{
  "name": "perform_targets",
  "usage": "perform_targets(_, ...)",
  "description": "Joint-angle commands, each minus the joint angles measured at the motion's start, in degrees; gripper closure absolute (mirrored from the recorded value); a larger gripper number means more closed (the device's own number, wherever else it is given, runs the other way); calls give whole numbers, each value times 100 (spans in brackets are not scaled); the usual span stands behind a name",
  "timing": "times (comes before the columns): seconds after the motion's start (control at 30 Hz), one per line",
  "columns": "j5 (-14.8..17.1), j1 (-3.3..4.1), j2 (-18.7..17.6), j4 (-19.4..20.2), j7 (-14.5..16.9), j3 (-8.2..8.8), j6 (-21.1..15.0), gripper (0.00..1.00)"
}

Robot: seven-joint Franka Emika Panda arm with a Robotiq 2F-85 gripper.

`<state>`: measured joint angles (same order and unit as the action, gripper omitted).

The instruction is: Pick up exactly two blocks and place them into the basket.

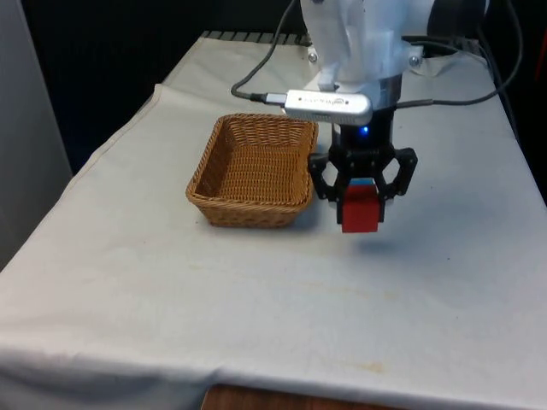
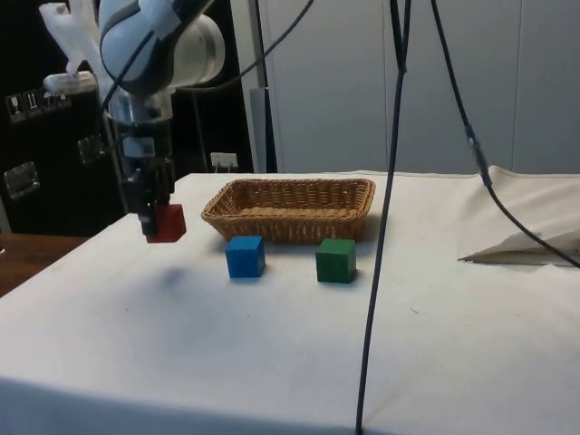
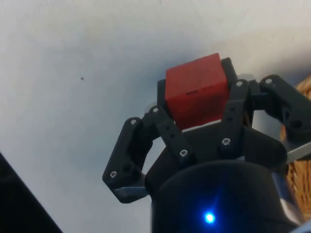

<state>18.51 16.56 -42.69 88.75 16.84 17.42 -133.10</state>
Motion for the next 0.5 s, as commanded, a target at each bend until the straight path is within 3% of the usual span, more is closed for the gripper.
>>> perform_targets(0.0, -40, 23, 155, 132, 6, 46, 52, 100)
perform_targets(0.47, -109, 46, 1003, 900, 160, 206, 201, 100)
